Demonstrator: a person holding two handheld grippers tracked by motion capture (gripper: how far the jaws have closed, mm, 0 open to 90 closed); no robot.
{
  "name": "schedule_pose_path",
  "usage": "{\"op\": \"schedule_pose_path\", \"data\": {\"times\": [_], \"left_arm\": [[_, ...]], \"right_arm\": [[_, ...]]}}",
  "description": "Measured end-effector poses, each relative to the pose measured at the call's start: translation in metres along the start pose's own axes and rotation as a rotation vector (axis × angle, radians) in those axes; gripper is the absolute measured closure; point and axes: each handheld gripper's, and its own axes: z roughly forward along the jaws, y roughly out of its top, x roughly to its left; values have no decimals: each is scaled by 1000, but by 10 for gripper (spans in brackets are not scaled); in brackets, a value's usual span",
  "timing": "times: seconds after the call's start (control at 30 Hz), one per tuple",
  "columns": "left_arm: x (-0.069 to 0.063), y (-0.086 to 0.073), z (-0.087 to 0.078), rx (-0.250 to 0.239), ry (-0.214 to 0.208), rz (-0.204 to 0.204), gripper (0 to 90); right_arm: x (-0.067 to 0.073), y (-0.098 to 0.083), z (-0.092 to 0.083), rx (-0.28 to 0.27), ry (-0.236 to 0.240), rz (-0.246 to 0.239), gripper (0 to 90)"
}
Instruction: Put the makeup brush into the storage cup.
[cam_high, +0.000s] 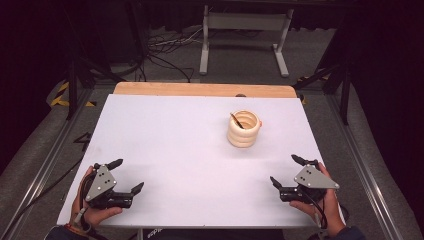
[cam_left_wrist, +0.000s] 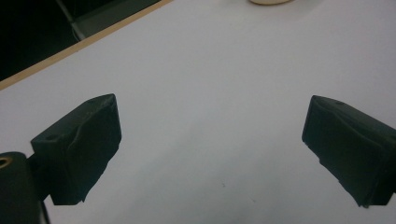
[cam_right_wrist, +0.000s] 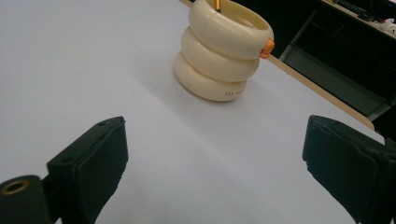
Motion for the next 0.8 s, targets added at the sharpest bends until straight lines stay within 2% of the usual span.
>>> {"op": "schedule_pose_path", "data": {"times": [0.2,0.53,0.63,0.8], "left_arm": [[-1,0,0,0,-4,1,54],[-1,1,1,4,-7,5,55],[-1,1,2,5,-9,5,55],[-1,1,2,3,-11,-1,55]], "right_arm": [[3,-5,-4,-7,2,-4,83],[6,-13,-12,15,7,1,78],[5,-16,-14,25,-2,-6,77],[4,-22,-18,37,-14,11,77]]}}
